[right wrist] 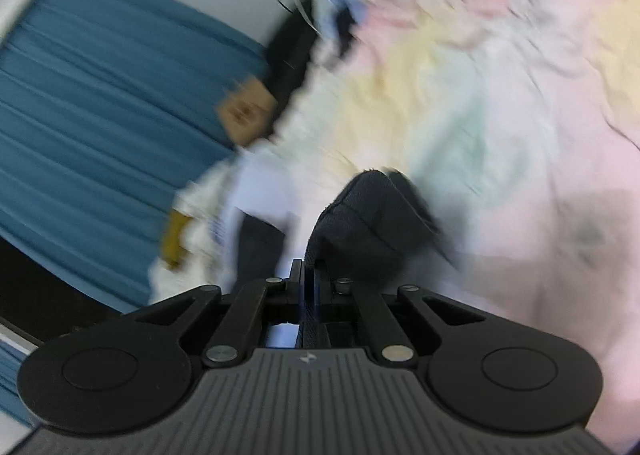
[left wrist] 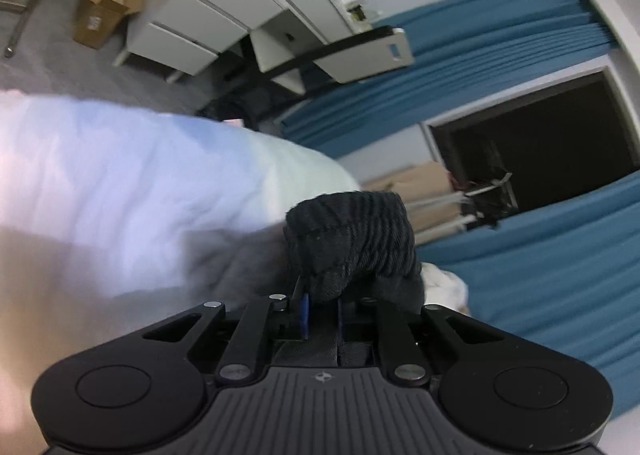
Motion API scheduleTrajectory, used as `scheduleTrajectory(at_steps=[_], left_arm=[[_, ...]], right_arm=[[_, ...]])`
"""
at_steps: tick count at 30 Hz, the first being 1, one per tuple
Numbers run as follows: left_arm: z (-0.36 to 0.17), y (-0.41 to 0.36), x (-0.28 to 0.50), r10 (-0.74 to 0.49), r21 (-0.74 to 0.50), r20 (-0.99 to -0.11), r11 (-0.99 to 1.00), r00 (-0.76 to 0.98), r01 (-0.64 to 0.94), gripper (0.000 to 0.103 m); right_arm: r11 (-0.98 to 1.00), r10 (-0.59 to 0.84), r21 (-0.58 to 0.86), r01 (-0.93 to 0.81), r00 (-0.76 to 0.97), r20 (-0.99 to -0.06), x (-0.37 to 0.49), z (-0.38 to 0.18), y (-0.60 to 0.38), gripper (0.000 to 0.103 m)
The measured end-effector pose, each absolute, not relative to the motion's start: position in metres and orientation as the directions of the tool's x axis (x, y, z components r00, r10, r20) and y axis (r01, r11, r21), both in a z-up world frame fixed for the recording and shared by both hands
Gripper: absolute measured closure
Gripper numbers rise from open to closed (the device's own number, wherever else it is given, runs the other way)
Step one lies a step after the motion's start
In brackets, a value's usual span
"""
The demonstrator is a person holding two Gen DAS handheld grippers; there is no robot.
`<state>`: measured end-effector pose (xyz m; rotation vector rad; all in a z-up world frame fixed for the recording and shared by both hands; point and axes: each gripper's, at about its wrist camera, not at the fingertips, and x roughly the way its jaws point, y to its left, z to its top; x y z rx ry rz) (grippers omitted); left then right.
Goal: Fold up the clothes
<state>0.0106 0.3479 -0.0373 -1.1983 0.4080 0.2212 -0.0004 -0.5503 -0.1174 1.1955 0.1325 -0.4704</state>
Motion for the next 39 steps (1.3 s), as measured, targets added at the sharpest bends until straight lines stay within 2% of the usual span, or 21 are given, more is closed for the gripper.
scheduleTrajectory(at_steps=[3,4,5,8,12,14,18,27,30,33,36,37,38,39], left_arm=[[-0.022,0.357,-0.008,-0.100,-0.868,-0.414,0.344,0.905,-0.359,0.092],[-0.022,0.361,-0.012,-0.114,-0.870,-0.422,0.331,0.899,-0.366,0.092],[-0.027,0.366,-0.017,-0.126,-0.869,-0.441,0.310,0.889,-0.387,0.092],[-0.051,0.380,-0.030,-0.147,-0.847,-0.505,0.273,0.851,-0.456,0.092],[-0.088,0.387,-0.037,-0.166,-0.804,-0.588,0.228,0.792,-0.549,0.091],[-0.098,0.390,-0.038,-0.170,-0.795,-0.603,0.206,0.779,-0.571,0.091],[-0.092,0.392,-0.035,-0.170,-0.784,-0.615,0.231,0.770,-0.576,0.091],[-0.096,0.392,-0.041,-0.164,-0.721,-0.677,0.346,0.717,-0.601,0.091],[-0.104,0.394,-0.036,-0.181,-0.700,-0.695,0.388,0.696,-0.599,0.090],[-0.098,0.395,-0.037,-0.172,-0.688,-0.696,0.435,0.697,-0.580,0.085],[-0.085,0.395,-0.045,-0.093,-0.638,-0.723,0.470,0.684,-0.610,0.075],[-0.075,0.394,-0.051,-0.058,-0.622,-0.720,0.494,0.691,-0.607,0.066],[-0.065,0.393,-0.057,-0.024,-0.608,-0.713,0.519,0.701,-0.600,0.054],[-0.055,0.388,-0.059,-0.003,-0.597,-0.702,0.546,0.712,-0.587,0.050]], right_arm=[[0.368,-0.361,0.875,0.315,0.915,-0.178,-0.019,-0.093,-0.551,0.099],[0.399,-0.392,0.866,0.302,0.910,-0.136,-0.026,-0.085,-0.552,0.099],[0.400,-0.422,0.861,0.315,0.897,-0.132,-0.032,-0.081,-0.554,0.099],[0.300,-0.467,0.863,0.406,0.851,-0.238,-0.045,-0.089,-0.568,0.099],[0.128,-0.377,0.794,0.595,0.769,-0.516,-0.038,-0.123,-0.584,0.099],[0.105,-0.324,0.731,0.675,0.718,-0.616,-0.032,-0.135,-0.588,0.099],[0.088,-0.333,0.660,0.746,0.647,-0.686,-0.028,-0.137,-0.589,0.098],[-0.020,-0.402,0.600,0.800,0.543,-0.737,-0.060,-0.140,-0.578,0.099],[-0.067,-0.350,0.539,0.840,0.486,-0.801,-0.058,-0.156,-0.582,0.098],[-0.106,-0.302,0.495,0.862,0.446,-0.842,-0.059,-0.167,-0.583,0.095],[-0.070,-0.369,0.494,0.866,0.438,-0.820,-0.061,-0.149,-0.577,0.085],[-0.056,-0.395,0.493,0.868,0.434,-0.810,-0.061,-0.142,-0.575,0.074],[-0.041,-0.429,0.493,0.869,0.431,-0.794,-0.063,-0.134,-0.572,0.068],[-0.020,-0.468,0.498,0.867,0.432,-0.771,-0.064,-0.126,-0.569,0.064]])
